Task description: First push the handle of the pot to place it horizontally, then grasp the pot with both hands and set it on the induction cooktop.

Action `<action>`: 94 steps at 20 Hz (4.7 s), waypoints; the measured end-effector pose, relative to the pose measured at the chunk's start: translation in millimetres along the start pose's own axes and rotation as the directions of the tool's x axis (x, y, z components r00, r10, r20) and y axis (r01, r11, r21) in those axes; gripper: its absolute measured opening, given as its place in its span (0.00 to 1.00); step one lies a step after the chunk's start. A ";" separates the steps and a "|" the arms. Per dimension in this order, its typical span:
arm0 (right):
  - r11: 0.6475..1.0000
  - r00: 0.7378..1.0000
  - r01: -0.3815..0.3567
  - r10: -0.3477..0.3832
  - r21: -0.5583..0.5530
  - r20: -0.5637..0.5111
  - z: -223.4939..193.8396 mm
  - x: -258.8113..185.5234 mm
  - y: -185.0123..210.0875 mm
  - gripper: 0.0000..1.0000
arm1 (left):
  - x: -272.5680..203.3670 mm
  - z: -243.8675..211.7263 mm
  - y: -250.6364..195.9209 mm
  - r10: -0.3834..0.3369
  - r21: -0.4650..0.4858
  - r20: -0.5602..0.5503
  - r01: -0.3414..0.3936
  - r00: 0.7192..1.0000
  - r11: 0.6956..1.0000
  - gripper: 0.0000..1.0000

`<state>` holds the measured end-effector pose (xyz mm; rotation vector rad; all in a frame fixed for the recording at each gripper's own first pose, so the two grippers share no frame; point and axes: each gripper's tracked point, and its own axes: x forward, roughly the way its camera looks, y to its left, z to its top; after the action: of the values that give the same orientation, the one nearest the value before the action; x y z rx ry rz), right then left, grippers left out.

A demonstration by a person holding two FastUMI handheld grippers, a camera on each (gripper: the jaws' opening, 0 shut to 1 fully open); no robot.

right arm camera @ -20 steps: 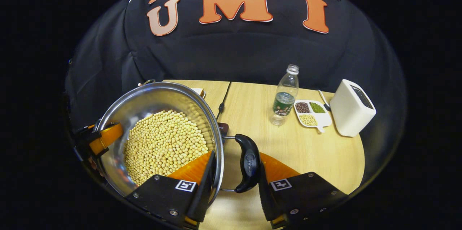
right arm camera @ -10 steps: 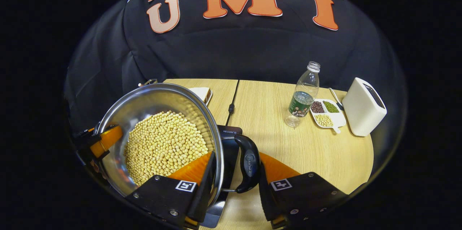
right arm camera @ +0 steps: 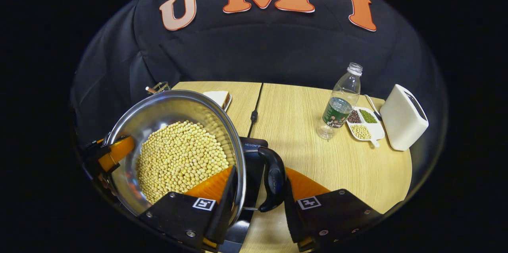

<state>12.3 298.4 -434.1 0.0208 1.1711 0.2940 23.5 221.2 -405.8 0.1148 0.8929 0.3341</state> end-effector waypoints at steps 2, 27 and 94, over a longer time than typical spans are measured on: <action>1.000 1.000 0.006 -0.006 0.000 -0.004 -2.0 3.5 -2.9 0.60 | 1.3 -0.2 -0.6 -0.001 -0.001 -0.009 0.001 1.000 1.000 0.80; 0.997 1.000 -0.009 0.011 0.081 -0.025 -19.3 15.5 -10.5 0.65 | 17.5 1.7 -0.3 -0.022 0.005 -0.105 0.023 0.994 1.000 0.89; 0.993 0.477 0.076 0.047 -0.094 0.878 108.7 -405.7 -156.0 0.95 | -436.2 236.6 -139.4 -0.177 0.071 0.799 0.202 0.574 0.977 0.99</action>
<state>0.8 66.5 -50.8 0.0506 0.0860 0.2798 -11.7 -45.7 33.7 0.1253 -0.0269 0.0581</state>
